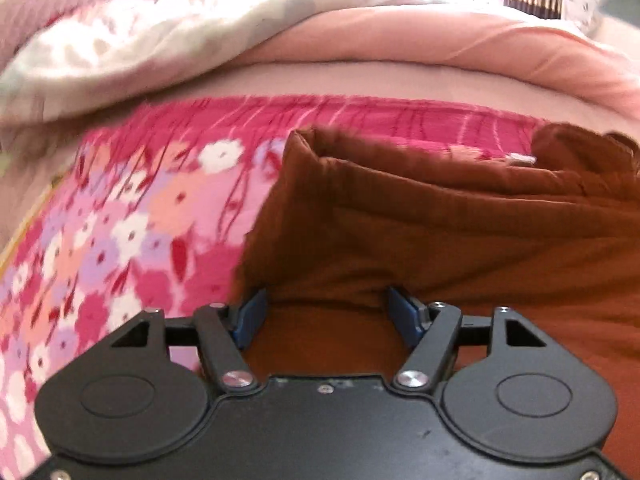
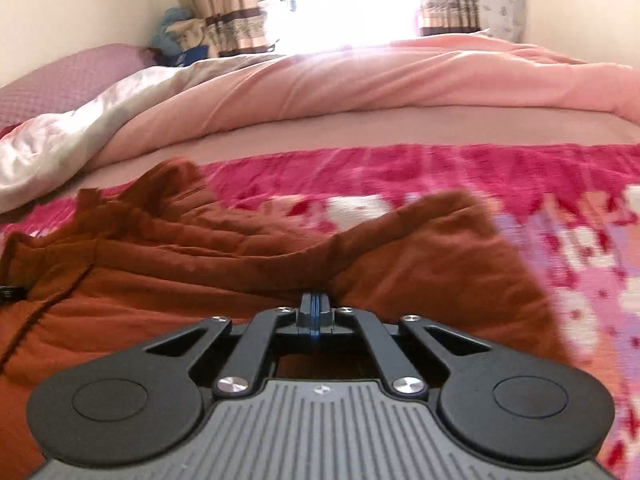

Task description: Fold large clothes

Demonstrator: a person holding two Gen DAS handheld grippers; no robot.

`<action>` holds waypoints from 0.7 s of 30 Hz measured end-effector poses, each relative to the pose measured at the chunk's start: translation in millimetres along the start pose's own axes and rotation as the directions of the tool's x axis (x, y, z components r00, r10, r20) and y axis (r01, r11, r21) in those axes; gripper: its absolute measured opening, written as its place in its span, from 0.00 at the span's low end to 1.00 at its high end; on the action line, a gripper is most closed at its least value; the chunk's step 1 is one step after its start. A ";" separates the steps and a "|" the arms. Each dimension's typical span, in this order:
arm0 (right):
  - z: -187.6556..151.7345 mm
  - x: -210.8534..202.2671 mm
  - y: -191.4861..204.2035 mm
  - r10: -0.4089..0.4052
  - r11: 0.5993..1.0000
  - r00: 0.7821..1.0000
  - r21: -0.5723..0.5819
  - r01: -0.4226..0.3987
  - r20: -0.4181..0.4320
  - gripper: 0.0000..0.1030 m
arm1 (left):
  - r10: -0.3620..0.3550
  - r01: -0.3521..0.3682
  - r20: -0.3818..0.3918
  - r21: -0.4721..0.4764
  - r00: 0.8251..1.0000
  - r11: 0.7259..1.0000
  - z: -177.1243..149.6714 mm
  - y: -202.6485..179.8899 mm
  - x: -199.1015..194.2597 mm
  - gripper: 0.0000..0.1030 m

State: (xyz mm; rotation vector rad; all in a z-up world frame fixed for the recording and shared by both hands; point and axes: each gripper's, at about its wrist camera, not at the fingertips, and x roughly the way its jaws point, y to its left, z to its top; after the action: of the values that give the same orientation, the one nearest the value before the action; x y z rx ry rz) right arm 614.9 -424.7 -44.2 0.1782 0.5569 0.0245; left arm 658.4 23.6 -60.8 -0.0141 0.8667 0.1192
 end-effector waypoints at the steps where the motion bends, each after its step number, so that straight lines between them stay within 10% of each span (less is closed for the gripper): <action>1: -2.1 -6.1 -0.6 -0.029 1.000 1.000 0.002 0.029 0.012 0.00 | 0.001 -0.001 0.001 -0.017 1.000 1.000 -1.0 10.0 -3.9 0.66; 5: -0.8 -28.4 -6.1 -0.106 0.994 0.994 0.027 0.106 0.016 0.02 | 0.073 -0.069 0.055 -0.073 0.996 0.995 -12.7 32.5 -47.1 0.59; 7: -3.1 -52.6 8.7 -0.171 0.985 0.984 0.004 0.171 0.050 0.41 | 0.011 0.000 0.111 -0.098 0.994 0.995 -21.8 36.9 -83.0 0.59; 9: -8.5 -80.4 36.7 -0.173 0.984 0.975 -0.027 0.178 0.139 0.56 | -0.067 0.080 0.167 -0.073 0.984 0.994 -32.7 25.3 -113.2 0.62; 12: -28.1 -107.9 87.7 -0.007 0.999 0.984 -0.049 0.016 0.176 0.56 | -0.196 0.188 0.154 0.067 0.968 0.980 -52.3 -20.4 -129.5 0.65; 15: -58.4 -104.8 142.8 0.176 0.979 0.978 -0.128 -0.162 0.108 0.52 | -0.128 0.111 0.100 0.152 0.987 0.982 -68.0 -59.0 -105.8 0.66; 21: -98.4 -78.0 133.6 0.071 0.991 0.995 -0.114 -0.063 0.064 0.36 | -0.060 0.056 0.095 0.046 0.994 0.997 -87.2 -22.9 -80.1 0.67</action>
State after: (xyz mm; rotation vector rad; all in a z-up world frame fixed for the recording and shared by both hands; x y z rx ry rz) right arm 500.0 -282.9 -62.0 0.0878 0.4797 0.1144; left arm 543.3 -12.3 -57.1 0.0073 0.7712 0.0464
